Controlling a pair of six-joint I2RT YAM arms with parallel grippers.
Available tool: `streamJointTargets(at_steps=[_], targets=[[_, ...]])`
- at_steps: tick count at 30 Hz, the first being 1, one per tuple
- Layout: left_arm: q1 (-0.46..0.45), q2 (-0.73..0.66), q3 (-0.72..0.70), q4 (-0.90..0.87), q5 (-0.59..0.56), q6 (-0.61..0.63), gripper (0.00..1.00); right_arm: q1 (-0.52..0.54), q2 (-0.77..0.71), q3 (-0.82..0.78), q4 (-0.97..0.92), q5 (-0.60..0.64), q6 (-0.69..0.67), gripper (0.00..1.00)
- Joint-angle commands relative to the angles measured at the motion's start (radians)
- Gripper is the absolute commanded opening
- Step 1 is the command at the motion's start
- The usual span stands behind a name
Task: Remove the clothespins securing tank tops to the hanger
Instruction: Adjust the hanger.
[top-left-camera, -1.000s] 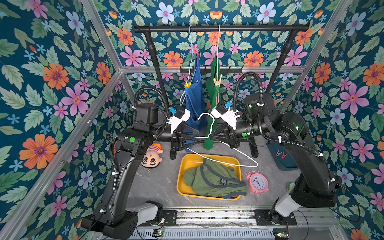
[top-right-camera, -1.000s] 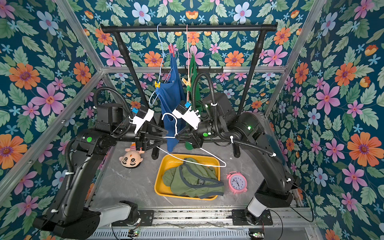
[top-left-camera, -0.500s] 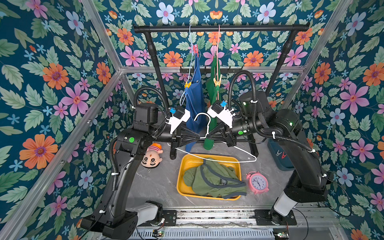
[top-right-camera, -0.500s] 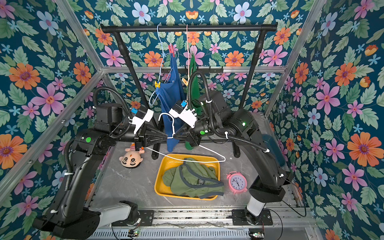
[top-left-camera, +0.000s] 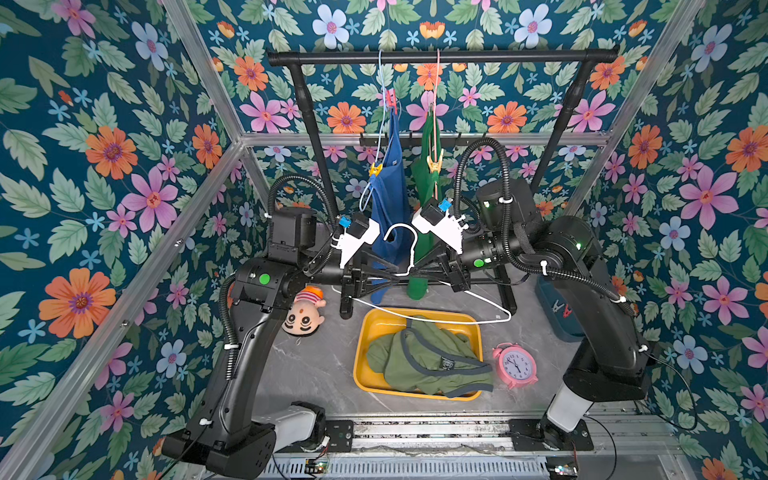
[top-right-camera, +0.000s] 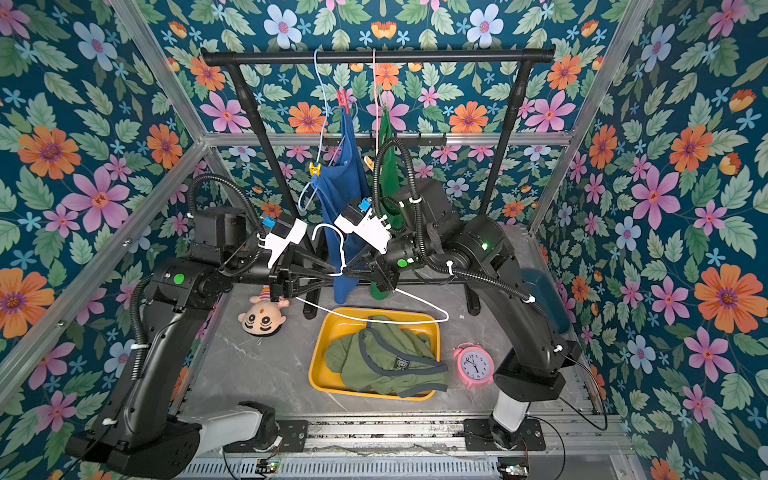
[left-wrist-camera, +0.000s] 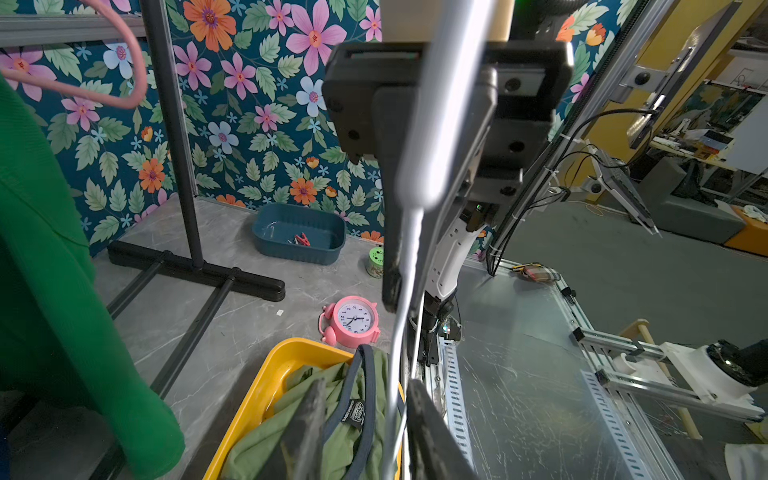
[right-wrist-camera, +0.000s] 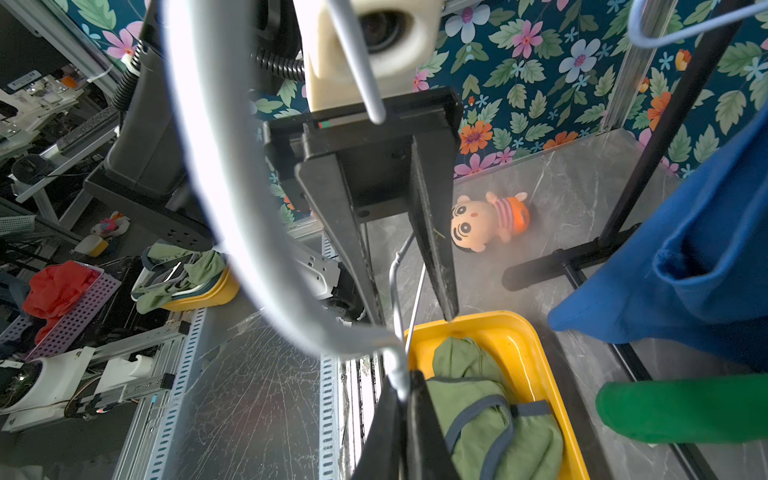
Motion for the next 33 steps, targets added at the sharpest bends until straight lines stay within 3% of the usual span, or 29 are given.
streamJointTargets(at_steps=[1,8,16,21,27,31,33], targets=[[-0.001,0.003,0.001,-0.009,0.024,0.011,0.29,0.000,0.010,0.022,0.038,-0.027,-0.024,0.00],[0.000,0.005,0.001,0.002,0.022,0.001,0.01,-0.002,0.027,0.041,0.024,-0.029,-0.030,0.00],[0.000,0.006,0.009,0.008,0.015,-0.011,0.00,-0.005,0.027,0.037,0.024,0.010,-0.028,0.00],[0.000,-0.006,0.018,-0.022,-0.013,0.021,0.00,-0.087,-0.014,0.025,0.048,0.041,0.028,0.12],[0.002,-0.010,0.051,-0.051,-0.034,0.043,0.00,-0.336,-0.265,-0.324,0.305,-0.201,0.190,0.37],[0.002,-0.007,0.073,-0.055,-0.046,0.046,0.00,-0.463,-0.379,-0.496,0.421,-0.342,0.281,0.40],[0.003,-0.007,0.081,-0.064,-0.055,0.057,0.00,-0.479,-0.428,-0.566,0.443,-0.364,0.299,0.40]])
